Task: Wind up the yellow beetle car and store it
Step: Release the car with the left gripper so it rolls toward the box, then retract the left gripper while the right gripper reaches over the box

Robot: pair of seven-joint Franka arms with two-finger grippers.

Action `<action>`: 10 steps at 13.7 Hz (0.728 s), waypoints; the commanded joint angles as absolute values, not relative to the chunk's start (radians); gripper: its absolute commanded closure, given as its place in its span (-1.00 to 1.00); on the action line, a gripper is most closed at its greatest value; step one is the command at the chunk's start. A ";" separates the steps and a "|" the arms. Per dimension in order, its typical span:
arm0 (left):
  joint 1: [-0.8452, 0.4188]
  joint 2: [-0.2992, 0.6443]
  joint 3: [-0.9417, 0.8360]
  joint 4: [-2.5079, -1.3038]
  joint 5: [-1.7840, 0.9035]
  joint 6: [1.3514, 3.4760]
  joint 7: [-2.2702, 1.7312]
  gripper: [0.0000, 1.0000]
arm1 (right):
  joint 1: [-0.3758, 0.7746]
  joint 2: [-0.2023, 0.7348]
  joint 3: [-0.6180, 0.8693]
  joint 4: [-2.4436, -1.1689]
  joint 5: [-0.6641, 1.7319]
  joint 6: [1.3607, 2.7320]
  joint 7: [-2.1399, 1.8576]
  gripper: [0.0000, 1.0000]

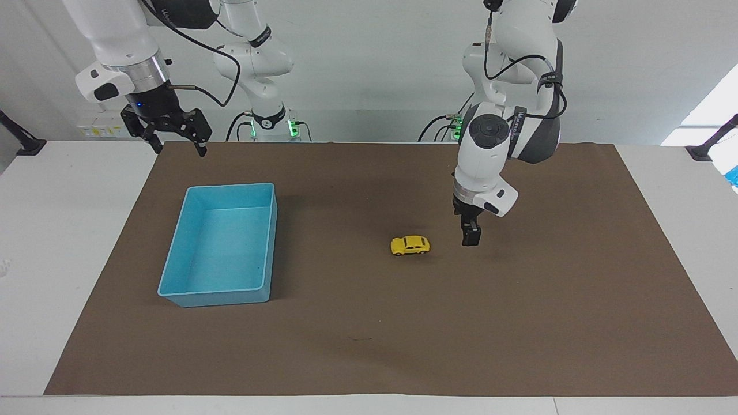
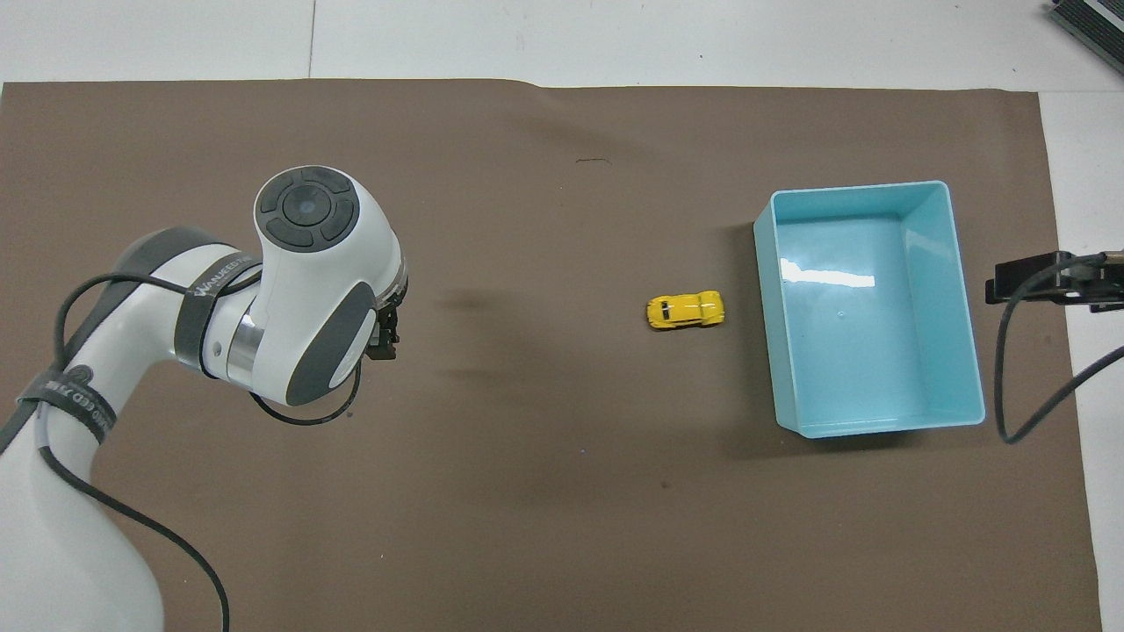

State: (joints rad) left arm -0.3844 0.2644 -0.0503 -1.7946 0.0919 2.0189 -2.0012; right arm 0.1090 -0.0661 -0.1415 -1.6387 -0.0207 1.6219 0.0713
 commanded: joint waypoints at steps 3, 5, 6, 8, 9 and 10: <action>-0.356 0.262 -0.051 -1.738 0.103 2.005 -1.959 -1.00 | 0.098 -0.071 -0.137 -1.644 -0.017 1.602 0.052 -1.00; -0.354 0.259 -0.051 -1.724 0.101 2.003 -1.919 -1.00 | 0.098 -0.071 -0.137 -1.643 -0.017 1.601 0.052 -1.00; -0.353 0.256 -0.051 -1.714 0.100 2.000 -1.867 -1.00 | 0.098 -0.071 -0.137 -1.643 -0.017 1.601 0.052 -1.00; -0.332 0.233 -0.049 -1.697 0.078 1.994 -1.801 -1.00 | 0.094 -0.071 -0.138 -1.643 -0.017 1.601 0.052 -1.00; -0.310 0.215 -0.051 -1.695 0.058 1.994 -1.783 -1.00 | 0.094 -0.071 -0.140 -1.643 -0.017 1.600 0.052 -1.00; -0.298 0.192 -0.051 -1.695 0.051 1.994 -1.743 -1.00 | 0.098 -0.072 -0.137 -1.643 -0.017 1.585 0.054 -1.00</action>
